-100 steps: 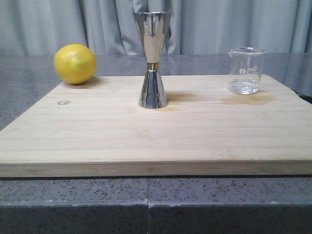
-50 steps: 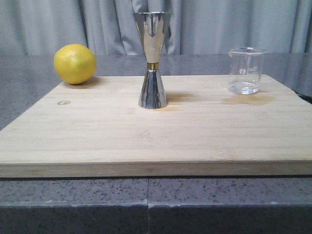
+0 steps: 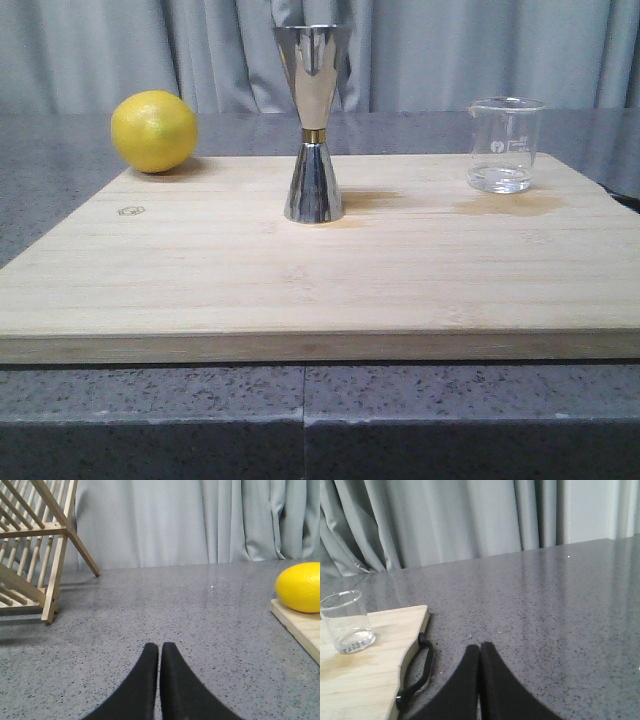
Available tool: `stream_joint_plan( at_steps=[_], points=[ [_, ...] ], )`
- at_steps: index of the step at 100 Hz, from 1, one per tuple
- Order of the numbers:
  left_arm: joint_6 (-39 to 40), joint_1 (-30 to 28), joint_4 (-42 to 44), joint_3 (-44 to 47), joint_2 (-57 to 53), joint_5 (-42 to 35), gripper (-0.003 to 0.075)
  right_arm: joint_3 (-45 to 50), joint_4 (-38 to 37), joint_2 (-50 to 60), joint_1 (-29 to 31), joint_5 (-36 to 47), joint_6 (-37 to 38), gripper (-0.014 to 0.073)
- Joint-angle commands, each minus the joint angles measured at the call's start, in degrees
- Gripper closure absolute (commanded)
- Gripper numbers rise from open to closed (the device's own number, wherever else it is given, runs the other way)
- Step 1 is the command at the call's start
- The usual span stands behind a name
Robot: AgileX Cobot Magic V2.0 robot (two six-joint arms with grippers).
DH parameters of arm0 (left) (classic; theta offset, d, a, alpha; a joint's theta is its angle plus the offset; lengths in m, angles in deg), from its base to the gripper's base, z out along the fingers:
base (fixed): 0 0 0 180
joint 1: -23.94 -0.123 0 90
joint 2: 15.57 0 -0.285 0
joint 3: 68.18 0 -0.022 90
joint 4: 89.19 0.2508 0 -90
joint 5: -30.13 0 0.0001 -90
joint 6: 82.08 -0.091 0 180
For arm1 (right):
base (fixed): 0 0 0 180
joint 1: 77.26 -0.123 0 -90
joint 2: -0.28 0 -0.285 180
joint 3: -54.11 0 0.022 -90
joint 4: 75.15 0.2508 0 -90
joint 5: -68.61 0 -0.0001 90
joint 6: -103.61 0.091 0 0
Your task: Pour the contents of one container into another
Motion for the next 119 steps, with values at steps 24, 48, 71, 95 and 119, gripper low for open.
stream_joint_plan(
  at_steps=[24, 48, 71, 95, 119],
  points=[
    [0.28, -0.04, -0.50, 1.64, -1.24, -4.61, 0.0739, 0.49, -0.21, 2.48, 0.40, 3.91, 0.03, 0.0666],
    [0.28, -0.04, -0.50, 1.64, -1.24, -4.61, 0.0739, 0.49, 1.41, 2.48, 0.40, 3.84, -4.41, 0.0666],
    [0.28, -0.04, -0.50, 1.64, -1.24, -4.61, 0.0739, 0.49, 12.05, 2.48, 0.40, 5.91, -18.13, 0.0665],
    [0.28, -0.04, -0.50, 1.64, -1.24, -4.61, 0.0739, 0.49, 12.05, 2.48, 0.40, 5.91, -18.13, 0.0665],
    [0.28, -0.04, -0.50, 1.64, -1.24, -4.61, 0.0739, 0.49, 12.05, 2.48, 0.40, 5.91, -18.13, 0.0665]
  ],
)
